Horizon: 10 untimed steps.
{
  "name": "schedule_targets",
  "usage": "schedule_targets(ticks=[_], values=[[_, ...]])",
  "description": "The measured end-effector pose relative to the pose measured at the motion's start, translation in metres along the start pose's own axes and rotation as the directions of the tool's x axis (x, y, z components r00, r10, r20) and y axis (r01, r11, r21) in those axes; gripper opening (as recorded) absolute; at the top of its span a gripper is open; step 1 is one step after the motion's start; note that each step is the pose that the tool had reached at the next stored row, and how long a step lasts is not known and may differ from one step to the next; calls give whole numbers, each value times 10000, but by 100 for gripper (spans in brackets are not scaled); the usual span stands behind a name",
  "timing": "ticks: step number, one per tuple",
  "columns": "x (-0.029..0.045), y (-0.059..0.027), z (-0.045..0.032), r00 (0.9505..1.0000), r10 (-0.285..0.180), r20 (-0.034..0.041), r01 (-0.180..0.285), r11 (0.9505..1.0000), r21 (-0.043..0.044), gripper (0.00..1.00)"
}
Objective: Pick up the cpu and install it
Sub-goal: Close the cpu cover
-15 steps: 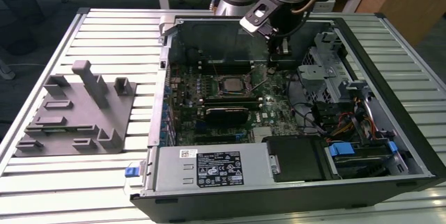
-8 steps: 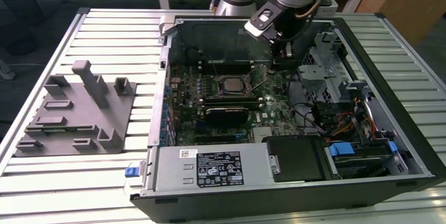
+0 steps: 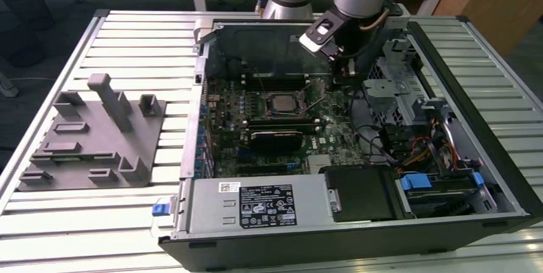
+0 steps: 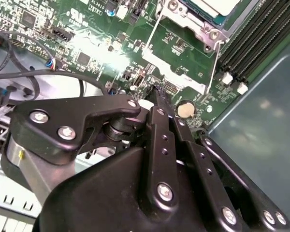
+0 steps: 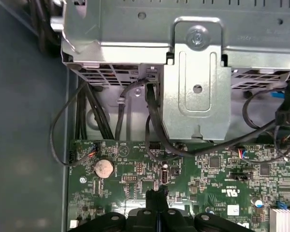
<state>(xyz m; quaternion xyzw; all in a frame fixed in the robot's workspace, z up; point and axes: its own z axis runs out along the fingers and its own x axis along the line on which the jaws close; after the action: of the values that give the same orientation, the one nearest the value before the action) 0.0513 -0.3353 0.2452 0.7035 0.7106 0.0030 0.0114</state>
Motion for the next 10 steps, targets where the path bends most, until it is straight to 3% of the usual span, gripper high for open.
schedule_targets(ticks=[4,10], values=[[1,-57,49,10000,-2,1,2,10000,9,11],[4,-295,63,10000,-1,-4,1,10000,9,11]])
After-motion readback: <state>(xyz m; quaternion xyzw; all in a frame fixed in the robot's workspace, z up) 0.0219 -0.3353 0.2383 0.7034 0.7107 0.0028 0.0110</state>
